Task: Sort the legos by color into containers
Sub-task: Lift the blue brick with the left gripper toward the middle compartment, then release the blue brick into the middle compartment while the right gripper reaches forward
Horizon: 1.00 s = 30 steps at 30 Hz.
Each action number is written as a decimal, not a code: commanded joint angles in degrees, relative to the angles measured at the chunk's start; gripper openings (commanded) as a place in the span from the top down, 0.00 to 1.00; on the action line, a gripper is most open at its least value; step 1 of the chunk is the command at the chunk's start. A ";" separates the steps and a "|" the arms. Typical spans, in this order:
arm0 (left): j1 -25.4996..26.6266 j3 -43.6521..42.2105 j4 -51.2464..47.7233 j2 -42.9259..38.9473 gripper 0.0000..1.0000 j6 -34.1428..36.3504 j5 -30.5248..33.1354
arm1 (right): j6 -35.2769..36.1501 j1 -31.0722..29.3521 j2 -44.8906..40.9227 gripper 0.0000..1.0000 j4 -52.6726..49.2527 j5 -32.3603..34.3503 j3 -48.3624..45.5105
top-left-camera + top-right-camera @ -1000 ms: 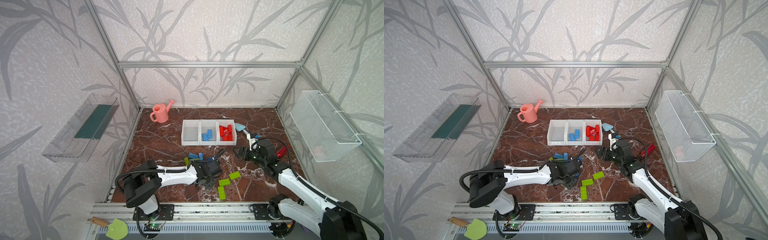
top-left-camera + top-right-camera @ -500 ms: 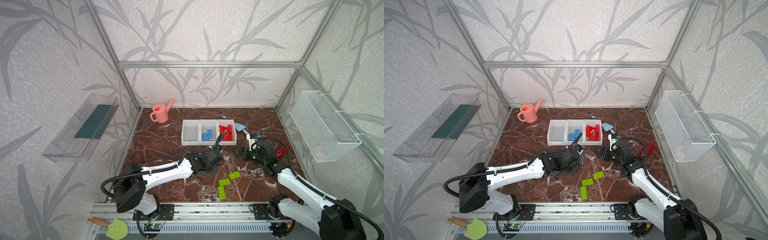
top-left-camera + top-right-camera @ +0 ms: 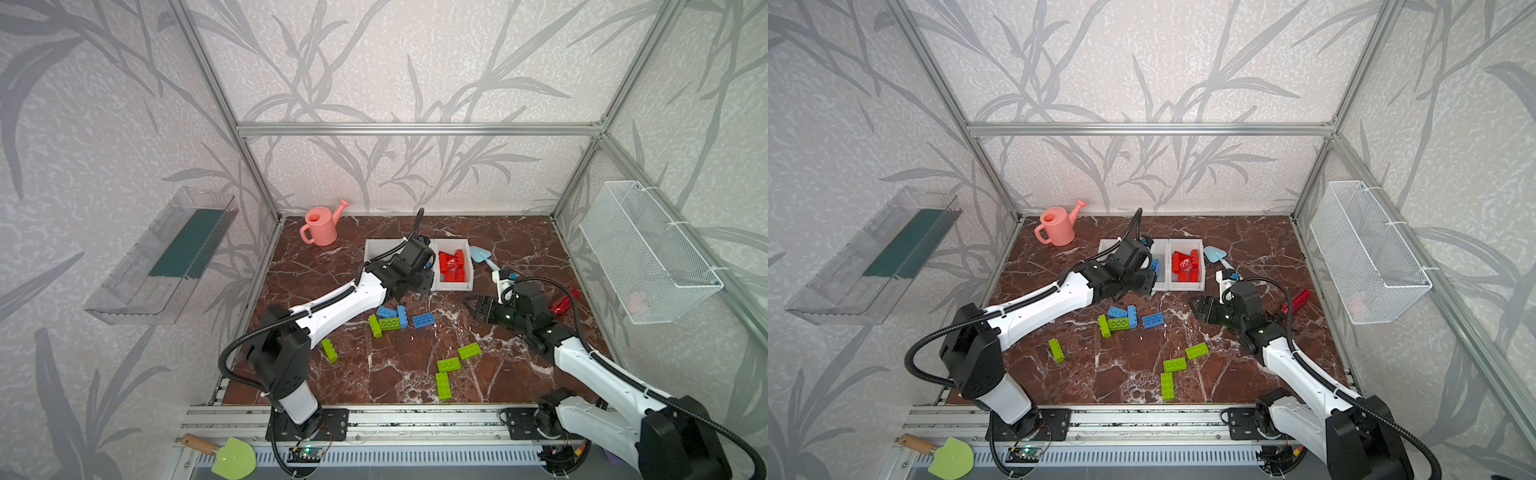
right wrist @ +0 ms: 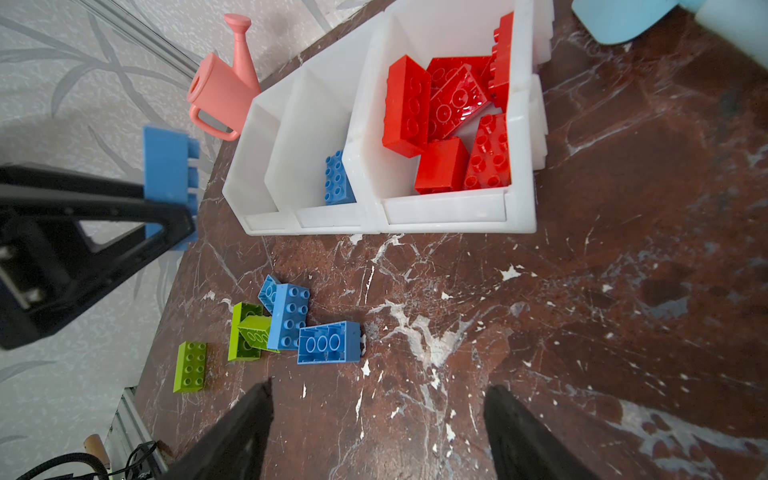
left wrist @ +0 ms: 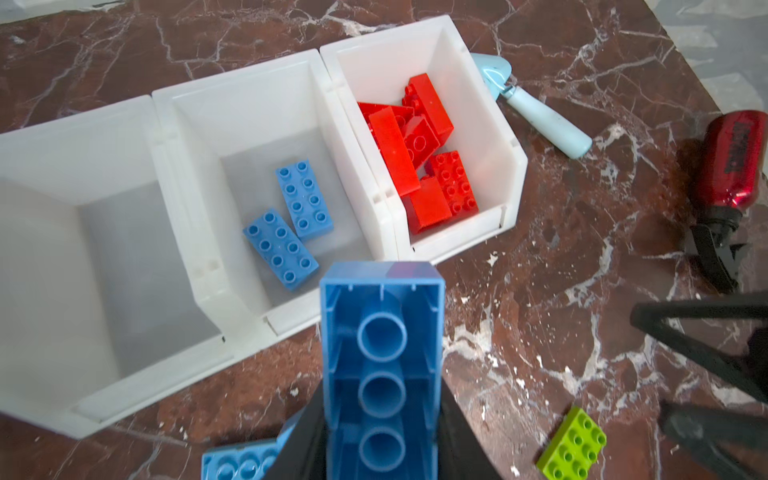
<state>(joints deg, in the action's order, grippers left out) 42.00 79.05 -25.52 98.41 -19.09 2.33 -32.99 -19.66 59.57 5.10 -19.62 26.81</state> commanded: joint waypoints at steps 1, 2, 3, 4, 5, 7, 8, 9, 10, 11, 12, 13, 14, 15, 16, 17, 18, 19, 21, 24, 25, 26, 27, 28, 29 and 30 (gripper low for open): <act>-2.17 3.97 -3.39 4.46 0.67 -0.67 -1.27 | -0.14 0.25 -0.47 0.19 1.57 -0.60 -0.54; -2.97 5.32 -4.01 5.91 0.67 -1.33 -1.34 | -0.14 0.24 -0.51 0.19 1.63 -0.60 -0.61; -3.63 6.55 -4.69 7.22 0.67 -1.84 -1.32 | -0.21 0.24 -0.51 0.19 1.66 -0.60 -0.65; -4.15 8.22 -5.69 8.77 0.67 -2.23 -1.11 | -0.22 0.24 -0.51 0.19 1.74 -0.68 -0.70; -4.50 9.91 -6.83 10.36 0.67 -2.35 -0.92 | -0.18 0.29 -0.44 0.19 1.83 -0.69 -0.70; -4.92 13.51 -8.68 13.15 0.66 -2.29 -1.12 | -0.06 0.21 -0.21 0.19 2.09 -0.57 -0.79; -5.02 15.09 -9.54 14.44 0.66 -2.17 -0.99 | -0.05 0.22 0.10 0.19 2.16 -0.42 -0.92; -5.14 16.29 -10.10 15.36 0.66 -2.11 -0.88 | -0.01 0.23 0.47 0.19 2.26 -0.53 -0.88; -5.30 17.33 -10.57 16.33 0.65 -2.09 -0.61 | 0.03 0.21 0.81 0.19 2.15 -0.66 -0.79; -5.46 18.26 -10.73 17.07 0.64 -2.17 -0.58 | 0.17 0.24 1.15 0.19 2.18 -0.94 -0.63; -5.65 18.87 -10.91 17.65 0.64 -2.25 -0.59 | 0.27 0.17 1.31 0.19 2.23 -1.16 -0.62; -5.78 19.63 -11.23 18.24 0.62 -2.35 -0.66 | 0.38 0.21 1.46 0.18 2.33 -1.42 -0.53; -5.93 20.45 -11.64 18.78 0.61 -2.44 -0.64 | 0.62 0.15 1.51 0.18 2.44 -1.73 -0.53; -6.09 21.08 -12.06 19.30 0.60 -2.57 -0.66 | 0.82 0.10 1.55 0.17 2.53 -1.96 -0.60; -6.23 21.74 -12.49 19.68 0.58 -2.77 -0.60 | 0.96 -0.07 1.57 0.17 2.50 -1.52 -0.55; -6.43 22.19 -13.00 19.91 0.55 -3.03 -0.66 | 1.15 -0.32 1.83 0.15 2.09 -0.80 -0.34; -6.51 22.46 -13.07 19.92 0.50 -3.29 -0.53 | 1.55 -0.66 2.16 0.14 1.41 -0.18 -0.10; -6.62 22.39 -12.91 19.72 0.45 -3.54 -0.44 | 2.14 -1.04 2.73 0.14 0.55 0.19 0.54; -6.75 21.82 -12.44 18.53 0.37 -4.00 -0.75 | 3.37 -2.17 3.68 0.13 -1.09 1.31 1.75; -6.67 19.82 -11.60 15.26 0.32 -4.89 -0.64 | 6.11 -5.64 4.97 0.11 -5.14 5.08 4.49; -6.68 18.67 -11.28 13.41 0.31 -5.34 -0.26 | 7.08 -7.09 5.30 0.10 -6.84 6.94 5.59; -6.65 17.25 -10.94 11.49 0.30 -5.80 0.07 | 7.84 -8.61 5.54 0.09 -8.69 8.91 6.64; -6.64 15.69 -10.40 9.31 0.29 -6.54 0.41 | 8.33 -9.89 5.81 0.08 -9.89 10.70 7.60; -6.63 14.05 -9.81 7.18 0.28 -7.15 0.48 | 8.66 -10.92 6.07 0.06 -10.79 12.01 8.34; -6.60 12.06 -9.06 4.70 0.27 -7.87 0.56 | 8.97 -12.15 6.25 0.04 -11.66 13.41 9.14; -6.62 9.91 -8.21 2.19 0.26 -8.75 0.58 | 9.31 -13.46 6.51 0.01 -12.62 14.93 9.97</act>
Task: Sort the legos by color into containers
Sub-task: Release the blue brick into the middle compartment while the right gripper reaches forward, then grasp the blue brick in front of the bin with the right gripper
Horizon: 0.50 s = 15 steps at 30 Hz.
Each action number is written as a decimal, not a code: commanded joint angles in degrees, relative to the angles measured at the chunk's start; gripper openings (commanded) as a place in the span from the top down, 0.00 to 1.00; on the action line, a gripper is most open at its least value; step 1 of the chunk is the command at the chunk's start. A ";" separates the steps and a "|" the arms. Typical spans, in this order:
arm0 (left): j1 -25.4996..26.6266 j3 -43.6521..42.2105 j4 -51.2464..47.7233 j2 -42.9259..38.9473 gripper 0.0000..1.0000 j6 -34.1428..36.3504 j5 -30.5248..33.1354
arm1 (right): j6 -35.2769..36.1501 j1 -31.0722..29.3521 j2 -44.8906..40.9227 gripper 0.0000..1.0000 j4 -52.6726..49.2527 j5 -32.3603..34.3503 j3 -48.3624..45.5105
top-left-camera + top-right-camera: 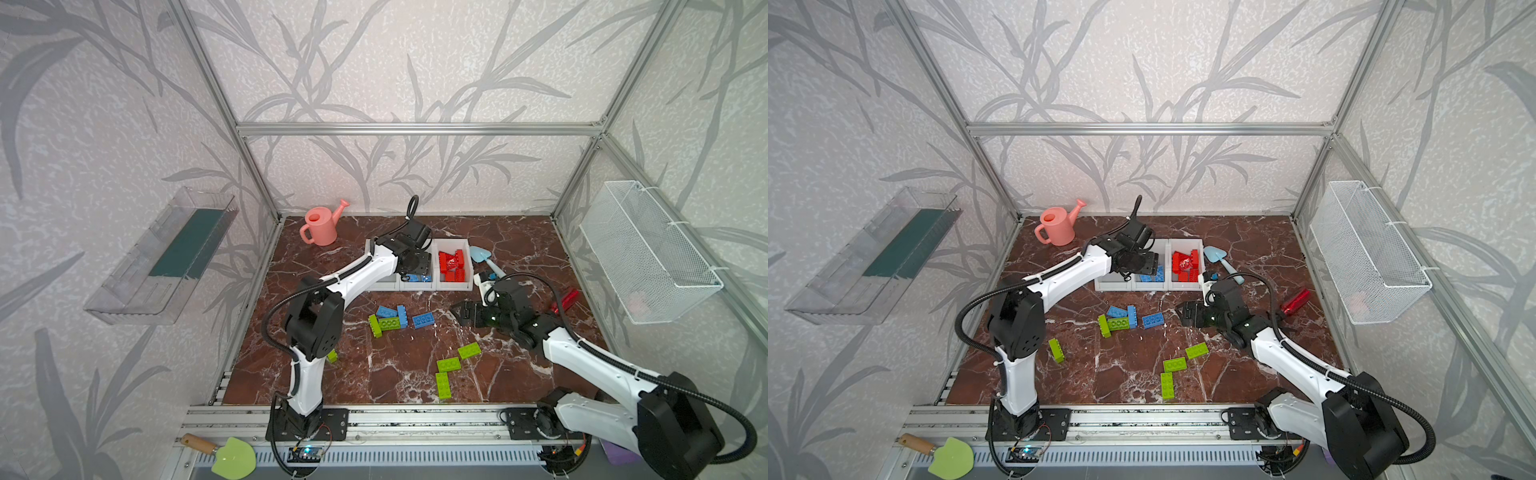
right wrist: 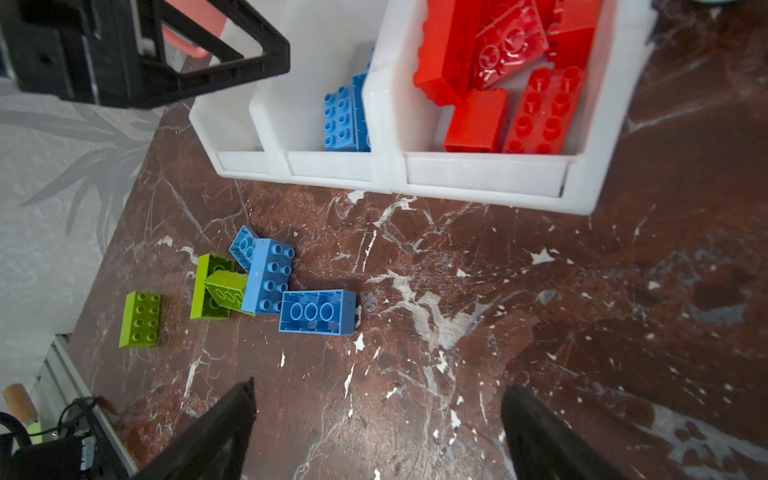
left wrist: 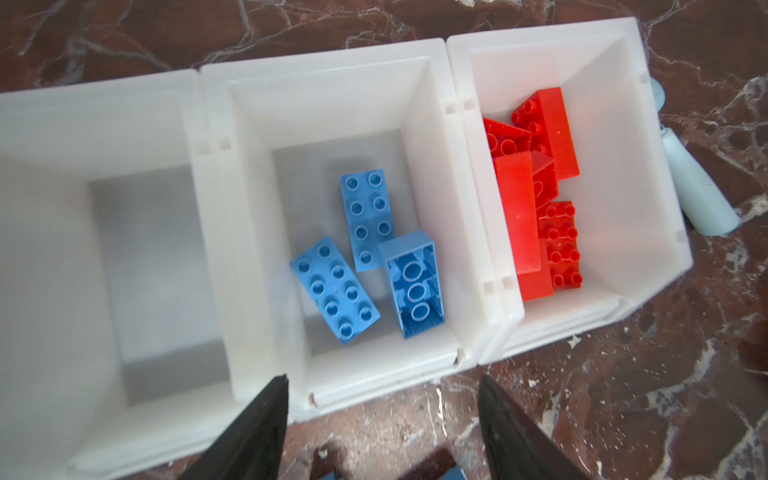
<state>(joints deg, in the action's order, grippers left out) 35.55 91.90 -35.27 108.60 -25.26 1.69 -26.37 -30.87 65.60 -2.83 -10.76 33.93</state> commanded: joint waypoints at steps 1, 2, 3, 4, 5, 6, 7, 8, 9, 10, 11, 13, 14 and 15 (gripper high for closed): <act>-0.15 -5.09 2.44 -10.46 0.26 -3.32 1.21 | 3.19 -3.79 0.80 0.01 -5.33 7.56 3.67; -0.16 -7.62 3.58 -13.31 0.24 -4.19 1.16 | 3.78 -5.47 1.52 0.01 -6.40 9.12 4.70; -0.21 -10.17 4.85 -16.19 0.23 -5.00 1.04 | 4.02 -6.98 2.34 0.01 -7.58 10.81 5.89; -0.15 -12.12 5.55 -18.63 0.23 -5.61 1.15 | 3.89 -8.36 3.24 0.01 -8.37 12.22 6.91; -0.22 -14.08 6.14 -21.35 0.22 -6.32 1.20 | 3.56 -9.67 4.26 0.01 -9.11 13.57 7.79; -0.20 -16.03 6.39 -23.79 0.21 -6.86 1.48 | 2.74 -10.75 5.26 0.01 -9.71 14.81 8.59; -0.20 -17.70 6.44 -26.31 0.21 -7.19 1.70 | 2.04 -11.60 6.15 0.01 -10.24 15.77 9.30; -0.13 -19.36 6.44 -28.71 0.20 -7.60 1.81 | 1.16 -12.43 7.15 0.01 -10.85 16.79 10.05; -0.12 -21.27 6.22 -31.33 0.19 -7.91 2.13 | 0.39 -13.27 8.31 0.01 -11.47 17.92 10.95; -0.13 -22.73 5.89 -33.39 0.19 -8.33 2.49 | -0.25 -14.04 9.24 0.01 -12.25 19.01 11.79; -0.13 -24.57 5.46 -35.82 0.17 -8.82 2.89 | -0.96 -14.89 10.31 0.01 -12.87 20.19 12.79; -0.13 -27.85 4.23 -39.92 0.14 -9.26 3.63 | -1.79 -16.31 12.84 0.01 -13.84 21.73 14.63; -0.09 -29.59 3.65 -41.93 0.12 -9.55 4.09 | -2.01 -16.89 14.21 0.01 -14.19 22.07 15.60; -0.09 -31.30 3.09 -43.74 0.11 -9.58 4.31 | -2.08 -17.55 15.59 0.01 -14.54 22.18 16.70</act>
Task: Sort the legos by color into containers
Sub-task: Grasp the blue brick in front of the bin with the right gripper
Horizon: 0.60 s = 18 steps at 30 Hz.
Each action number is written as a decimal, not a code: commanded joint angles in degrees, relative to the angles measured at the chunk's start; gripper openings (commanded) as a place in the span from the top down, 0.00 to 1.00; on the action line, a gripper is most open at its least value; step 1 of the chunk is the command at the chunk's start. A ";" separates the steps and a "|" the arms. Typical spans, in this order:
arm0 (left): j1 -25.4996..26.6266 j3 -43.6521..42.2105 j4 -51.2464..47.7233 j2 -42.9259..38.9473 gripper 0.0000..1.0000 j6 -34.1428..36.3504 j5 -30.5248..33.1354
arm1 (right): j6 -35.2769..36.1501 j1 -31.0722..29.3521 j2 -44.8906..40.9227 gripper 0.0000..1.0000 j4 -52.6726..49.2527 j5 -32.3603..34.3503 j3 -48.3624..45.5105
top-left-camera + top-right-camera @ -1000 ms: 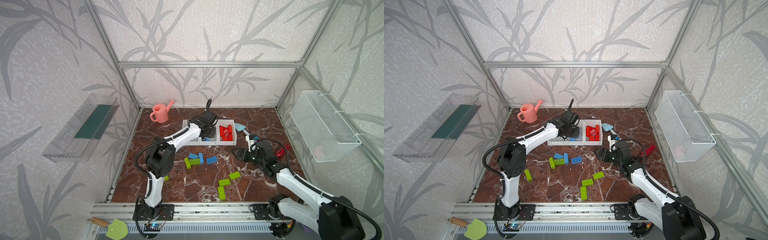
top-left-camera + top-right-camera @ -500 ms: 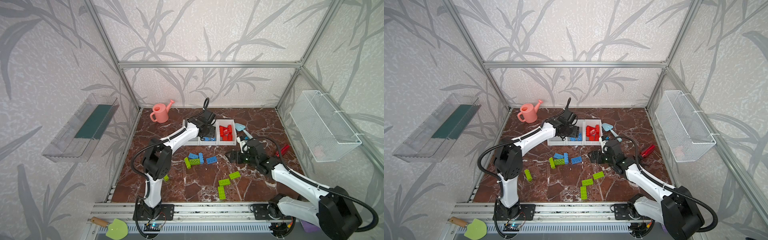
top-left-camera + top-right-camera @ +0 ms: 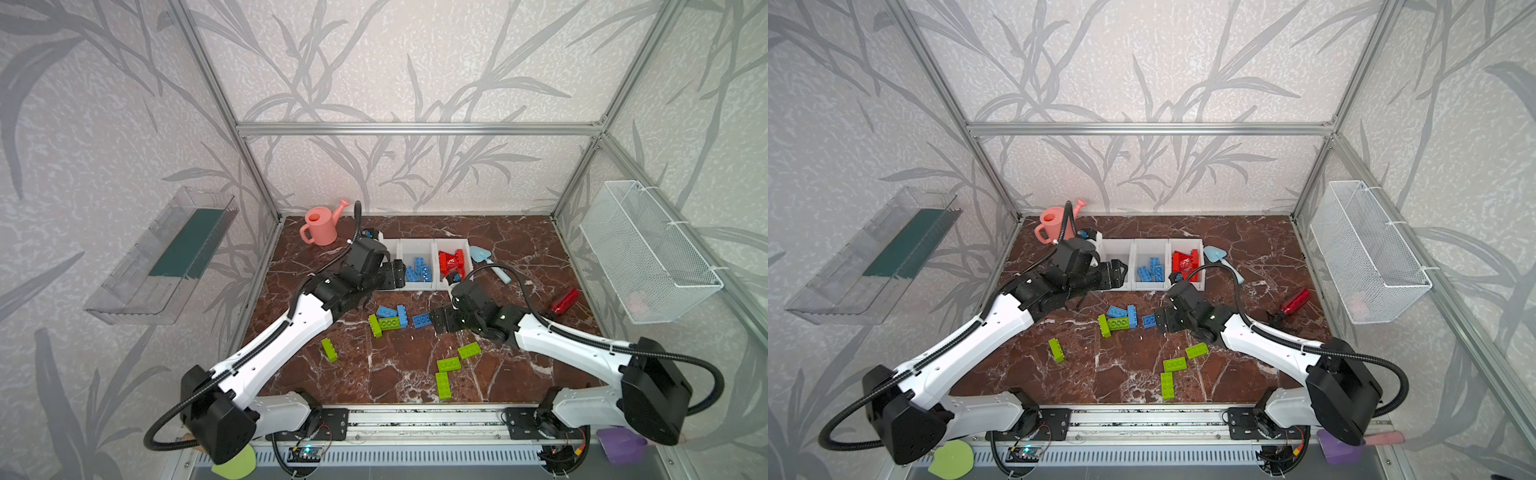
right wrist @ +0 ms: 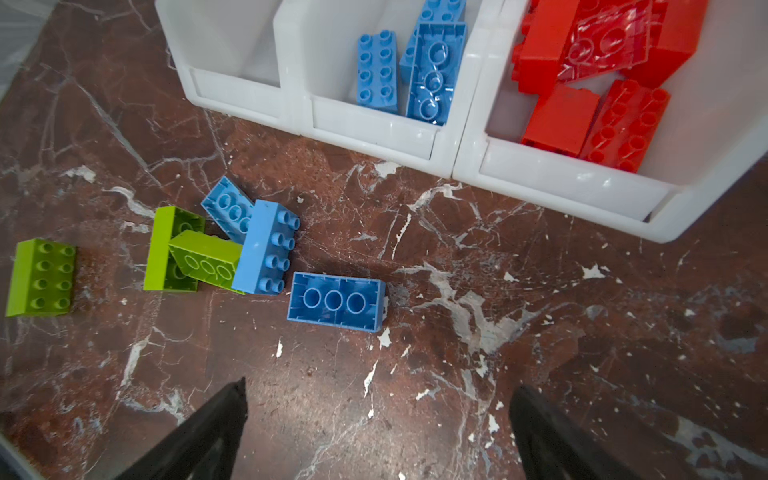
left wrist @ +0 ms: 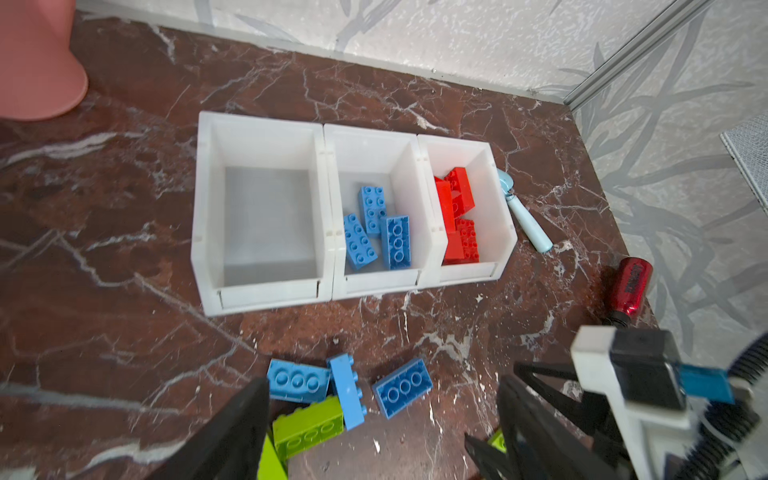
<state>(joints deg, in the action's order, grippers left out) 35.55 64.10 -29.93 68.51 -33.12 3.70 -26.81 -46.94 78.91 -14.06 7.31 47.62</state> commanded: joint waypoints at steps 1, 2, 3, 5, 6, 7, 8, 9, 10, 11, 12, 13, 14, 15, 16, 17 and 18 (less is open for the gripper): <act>-0.12 -5.12 -2.63 -5.25 0.10 -1.67 2.64 | -1.71 -1.88 3.83 0.01 -3.78 4.05 3.95; -0.13 -6.74 -3.33 -6.95 0.09 -1.96 3.18 | -1.67 -2.23 5.51 0.01 -4.49 3.95 5.34; -0.13 -8.46 -3.85 -8.51 0.09 -2.35 3.74 | -1.78 -2.50 7.12 0.01 -5.52 3.69 6.68; -0.13 -11.67 -4.35 -11.06 0.09 -3.13 4.67 | -1.93 -3.02 10.07 0.01 -6.72 3.34 8.81; -0.11 -13.32 -4.27 -12.16 0.09 -3.55 5.13 | -1.93 -3.30 11.38 0.01 -6.85 3.24 9.65; -0.13 -14.82 -4.19 -13.17 0.09 -3.99 5.40 | -2.02 -3.57 12.45 0.01 -6.96 3.22 10.46; -0.13 -16.48 -4.03 -14.28 0.09 -4.46 5.70 | -2.02 -3.84 13.70 0.01 -7.11 3.15 11.24; -0.13 -17.98 -3.67 -15.34 0.09 -4.87 5.87 | -2.02 -4.08 14.80 0.01 -7.29 3.14 12.06; -0.12 -19.06 -3.46 -16.07 0.09 -5.16 6.05 | -2.02 -4.19 15.82 0.01 -7.66 3.15 12.71; -0.12 -20.18 -3.31 -16.96 0.09 -5.36 6.13 | -2.10 -4.21 16.84 0.01 -8.12 3.19 13.52; -0.09 -21.01 -3.31 -17.67 0.09 -5.46 6.24 | -2.17 -4.21 17.78 0.01 -8.50 3.28 14.22; -0.07 -21.60 -3.35 -18.18 0.09 -5.46 6.23 | -2.20 -4.21 18.39 0.01 -8.64 3.31 14.65; -0.11 -22.12 -3.54 -18.74 0.09 -5.50 6.23 | -2.20 -4.21 18.55 0.01 -8.75 3.25 15.08; -0.12 -22.51 -3.83 -19.30 0.09 -5.55 6.16 | -2.20 -4.21 20.39 0.00 -8.68 3.07 15.50; -0.09 -22.70 -4.10 -19.60 0.09 -5.63 5.88 | -2.13 -4.24 21.07 0.00 -8.61 2.75 15.82; -0.09 -23.00 -4.48 -19.94 0.09 -5.75 5.48 | -1.90 -4.28 22.00 0.00 -8.77 2.33 16.31; -0.13 -23.08 -4.91 -20.32 0.09 -5.79 5.14 | -1.63 -4.30 22.97 0.00 -9.02 1.96 16.96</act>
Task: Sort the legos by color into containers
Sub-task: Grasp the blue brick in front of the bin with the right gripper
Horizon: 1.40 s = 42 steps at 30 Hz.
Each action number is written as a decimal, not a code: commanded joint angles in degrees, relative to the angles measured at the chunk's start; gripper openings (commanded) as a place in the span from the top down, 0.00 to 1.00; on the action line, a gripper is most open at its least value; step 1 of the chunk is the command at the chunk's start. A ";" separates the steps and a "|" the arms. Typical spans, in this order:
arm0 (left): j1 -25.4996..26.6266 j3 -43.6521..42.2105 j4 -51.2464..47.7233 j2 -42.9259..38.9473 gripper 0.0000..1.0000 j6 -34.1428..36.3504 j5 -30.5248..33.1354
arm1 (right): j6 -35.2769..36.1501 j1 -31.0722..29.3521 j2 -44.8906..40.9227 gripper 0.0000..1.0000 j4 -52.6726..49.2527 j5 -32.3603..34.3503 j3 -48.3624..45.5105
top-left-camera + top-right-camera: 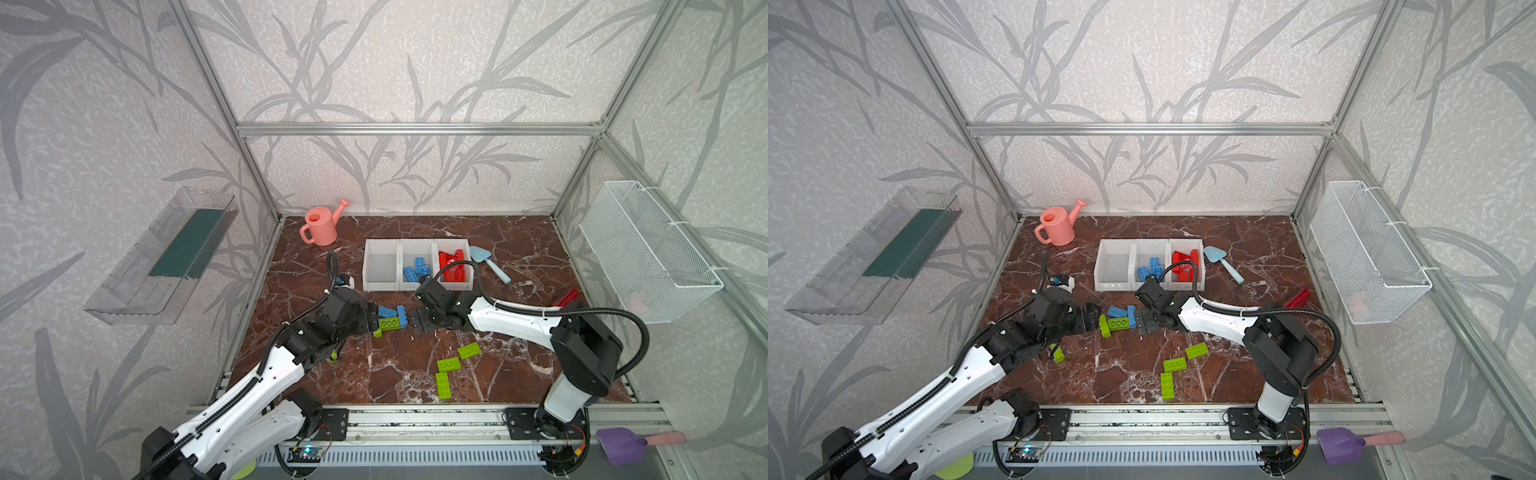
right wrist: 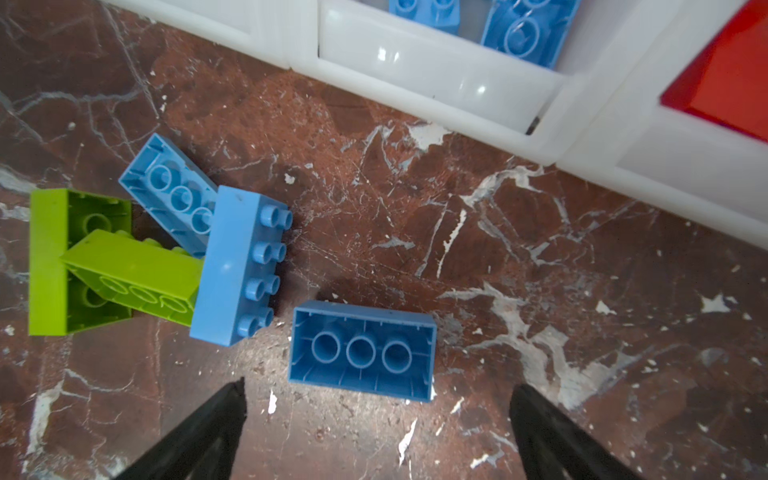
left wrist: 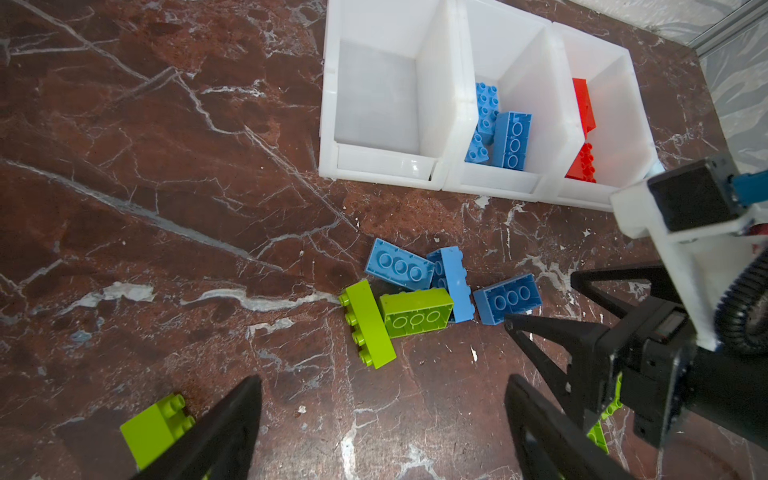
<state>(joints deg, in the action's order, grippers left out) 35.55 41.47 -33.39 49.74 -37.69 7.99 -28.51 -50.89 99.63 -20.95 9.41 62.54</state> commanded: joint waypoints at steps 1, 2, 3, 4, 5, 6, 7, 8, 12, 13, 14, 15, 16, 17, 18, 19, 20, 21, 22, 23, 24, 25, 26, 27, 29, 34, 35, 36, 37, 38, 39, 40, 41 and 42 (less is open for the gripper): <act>-0.13 -0.59 -1.78 -1.86 0.09 -1.25 0.71 | 0.25 -0.35 3.03 0.00 -2.94 -0.28 2.81; -0.13 -0.79 -1.94 -2.26 0.09 -1.24 0.50 | 0.34 -0.35 3.92 0.00 -4.16 -0.22 3.69; -0.13 -1.03 -2.05 -2.61 0.09 -1.24 0.45 | 0.39 -0.35 4.83 0.00 -4.78 -0.10 4.34; -0.13 -1.18 -2.11 -3.01 0.09 -1.24 0.53 | 0.42 -0.35 5.39 0.00 -5.06 -0.10 4.64; -0.13 -1.32 -2.01 -3.31 0.09 -1.30 0.63 | 0.39 -0.33 5.92 0.00 -5.04 -0.05 4.85; -0.07 -1.62 -1.80 -3.64 0.09 -1.33 0.67 | 0.39 -0.35 6.40 0.00 -5.02 -0.09 4.96; -0.06 -1.72 -1.63 -3.68 0.09 -1.34 0.67 | 0.39 -0.30 6.86 0.00 -5.04 -0.09 5.11; -0.12 -1.87 -1.35 -3.77 0.09 -1.33 0.55 | 0.39 -0.35 7.33 0.00 -5.07 -0.10 5.29; -0.10 -1.83 -1.24 -3.37 0.09 -1.24 0.45 | 0.45 -0.35 8.60 0.05 -5.15 -0.28 5.99; -0.13 -1.72 -1.20 -3.29 0.09 -1.17 0.45 | 0.53 -0.35 8.71 0.07 -5.10 -0.31 6.01; -0.13 -1.73 -1.33 -3.27 0.09 -1.22 0.42 | 0.56 -0.35 8.73 0.09 -5.15 -0.36 6.14; -0.13 -1.72 -1.33 -3.16 0.10 -1.16 0.44 | 0.65 -0.30 8.67 0.12 -5.23 -0.36 6.04; -0.13 -1.68 -1.32 -3.28 0.10 -1.16 0.43 | 0.65 -0.35 8.60 0.15 -5.30 -0.43 6.02; -0.13 -1.66 -1.40 -3.28 0.10 -1.20 0.44 | 0.54 -0.35 8.51 0.18 -5.46 -0.44 6.03; -0.11 -1.71 -1.44 -3.28 0.10 -1.25 0.58 | 0.56 -0.35 8.39 0.21 -5.46 -0.44 5.96; -0.09 -1.73 -1.65 -3.49 0.10 -1.33 0.83 | 0.55 -0.35 8.31 0.25 -5.46 -0.53 5.88; -0.12 -1.67 -1.68 -3.68 0.10 -1.41 0.93 | 0.61 -0.33 8.13 0.30 -5.46 -0.61 5.82; -0.12 -1.72 -1.71 -3.96 0.10 -1.47 1.09 | 0.65 -0.35 7.83 0.35 -5.50 -0.62 5.60; -0.08 -1.67 -1.75 -4.03 0.10 -1.56 1.15 | 0.62 -0.35 7.64 0.38 -5.53 -0.58 5.55; -0.12 -1.67 -1.82 -4.33 0.10 -1.58 1.14 | 0.57 -0.39 7.26 0.39 -5.59 -0.46 5.32; -0.11 -1.74 -1.89 -4.43 0.10 -1.64 1.14 | 0.56 -0.34 6.80 0.39 -5.73 -0.23 5.17; -0.06 -1.67 -2.01 -4.55 0.10 -1.75 1.01 | 0.56 -0.35 6.42 0.40 -5.85 -0.14 5.06; -0.12 -1.70 -2.12 -4.72 0.10 -1.77 0.83 | 0.56 -0.35 5.91 0.40 -6.14 -0.14 5.16; -0.13 -1.80 -2.28 -4.79 0.10 -1.81 0.63 | 0.62 -0.35 5.35 0.40 -6.34 -0.01 5.21; -0.08 -2.09 -2.30 -5.14 0.10 -2.08 0.14 | 0.97 -0.35 4.17 0.40 -6.88 -0.10 5.35; -0.13 -3.15 -1.90 -5.69 0.11 -2.65 -0.51 | 2.61 -0.17 1.10 0.40 -9.40 -0.53 7.61; -0.06 -3.45 -1.82 -5.72 0.10 -2.74 -0.60 | 2.83 -0.01 0.64 0.41 -9.98 -0.62 8.45; -0.11 -3.73 -1.70 -5.73 0.10 -2.81 -0.63 | 3.17 0.22 0.24 0.41 -10.53 -0.93 9.33; -0.13 -3.90 -1.58 -5.75 0.11 -2.83 -0.77 | 3.51 0.49 -0.08 0.41 -10.73 -1.21 10.11; -0.13 -4.10 -1.46 -5.74 0.10 -2.90 -0.78 | 3.83 0.77 -0.31 0.41 -10.69 -1.49 10.88; -0.09 -4.28 -1.30 -5.66 0.11 -2.86 -0.87 | 4.10 1.11 -0.65 0.41 -10.17 -1.59 11.51; -0.13 -4.38 -1.29 -5.51 0.11 -2.83 -0.83 | 4.44 1.38 -0.81 0.42 -9.52 -1.55 11.89; -0.13 -4.49 -1.21 -5.44 0.11 -2.85 -0.87 | 5.22 1.74 -0.76 0.42 -8.70 -1.81 12.41; -0.13 -4.58 -1.12 -5.44 0.11 -2.83 -0.92 | 5.62 2.36 -0.48 0.43 -8.67 -2.22 13.40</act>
<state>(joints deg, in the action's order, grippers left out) 35.55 37.43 -34.28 44.60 -39.70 6.98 -24.84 -49.74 100.66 -29.34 7.92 73.84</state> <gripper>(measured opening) 0.894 0.646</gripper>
